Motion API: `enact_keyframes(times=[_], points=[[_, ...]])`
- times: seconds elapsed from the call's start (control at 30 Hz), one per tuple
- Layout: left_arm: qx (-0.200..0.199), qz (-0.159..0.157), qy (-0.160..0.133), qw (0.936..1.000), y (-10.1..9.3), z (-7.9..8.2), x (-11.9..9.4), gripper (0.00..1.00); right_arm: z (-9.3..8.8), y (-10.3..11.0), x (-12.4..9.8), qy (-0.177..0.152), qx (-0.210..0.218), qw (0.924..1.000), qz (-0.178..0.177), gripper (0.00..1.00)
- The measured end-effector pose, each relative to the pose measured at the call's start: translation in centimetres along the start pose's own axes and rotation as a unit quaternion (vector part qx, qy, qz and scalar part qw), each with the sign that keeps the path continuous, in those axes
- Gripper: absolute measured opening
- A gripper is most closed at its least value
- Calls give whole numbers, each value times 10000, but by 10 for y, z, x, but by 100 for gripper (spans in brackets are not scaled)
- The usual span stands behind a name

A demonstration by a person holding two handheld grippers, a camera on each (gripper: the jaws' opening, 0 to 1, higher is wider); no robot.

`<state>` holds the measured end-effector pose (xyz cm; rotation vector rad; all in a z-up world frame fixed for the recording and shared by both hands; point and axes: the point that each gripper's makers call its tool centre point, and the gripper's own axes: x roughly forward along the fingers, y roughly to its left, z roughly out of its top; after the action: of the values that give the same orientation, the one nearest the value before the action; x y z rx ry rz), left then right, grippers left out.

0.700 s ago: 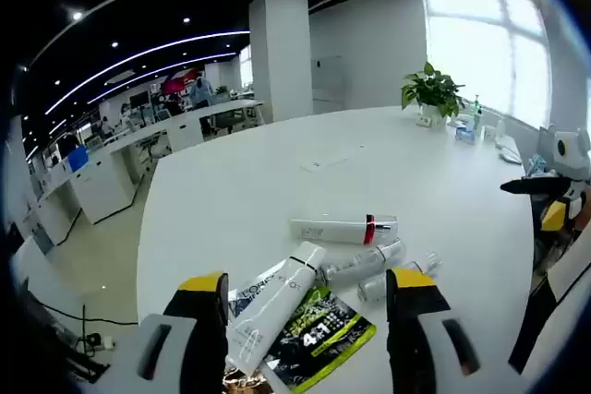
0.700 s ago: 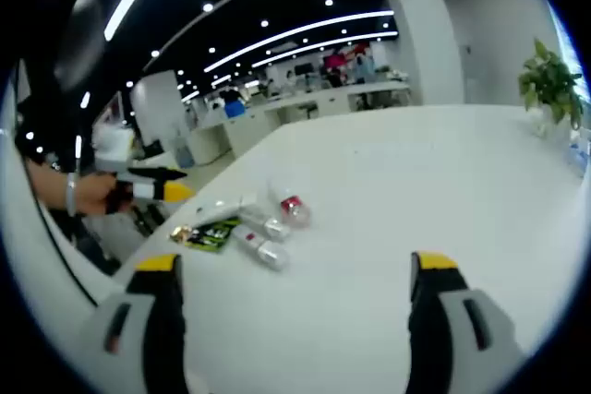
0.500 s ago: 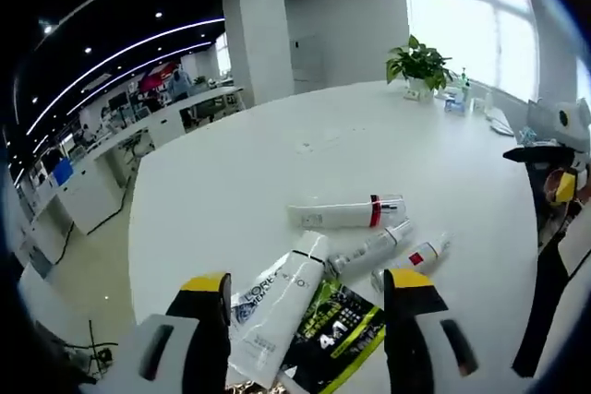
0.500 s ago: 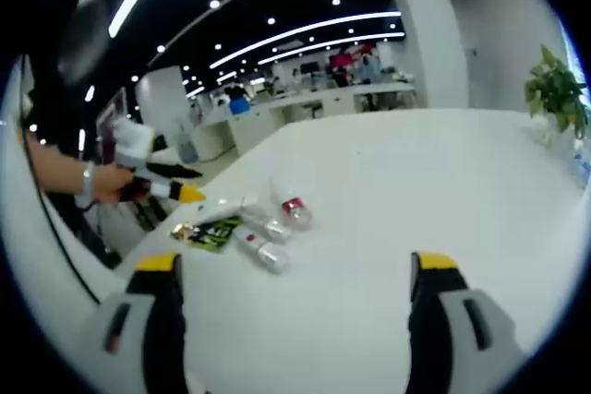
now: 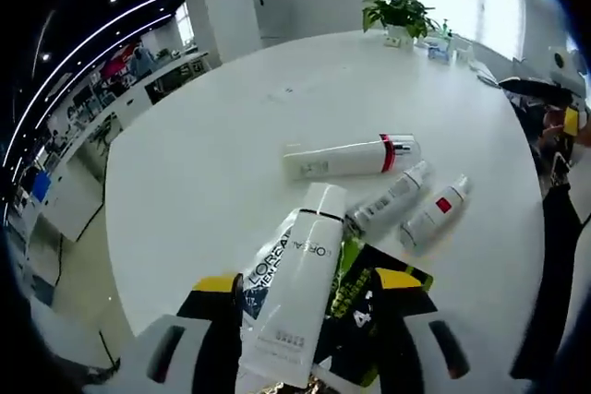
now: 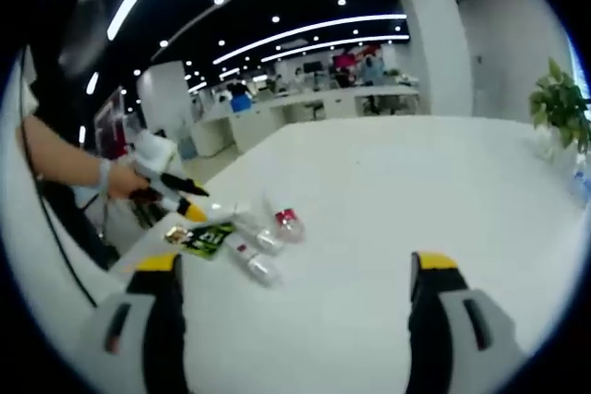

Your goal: Arrange the skincare products in the storage area until every visible bottle or jar stands upright without overlapping.

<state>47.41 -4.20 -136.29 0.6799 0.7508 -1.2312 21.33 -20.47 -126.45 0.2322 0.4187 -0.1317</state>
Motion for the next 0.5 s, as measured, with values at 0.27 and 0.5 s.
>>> enact_keyframes(times=[0.27,0.5], points=[[595,-148,514,9968,0,-3,15,54,-6,0,-11,22,-4,9999,-129,100],[676,-303,704,9948,-1,-2,29,51,-6,-8,-25,-44,60,9993,-359,100]])
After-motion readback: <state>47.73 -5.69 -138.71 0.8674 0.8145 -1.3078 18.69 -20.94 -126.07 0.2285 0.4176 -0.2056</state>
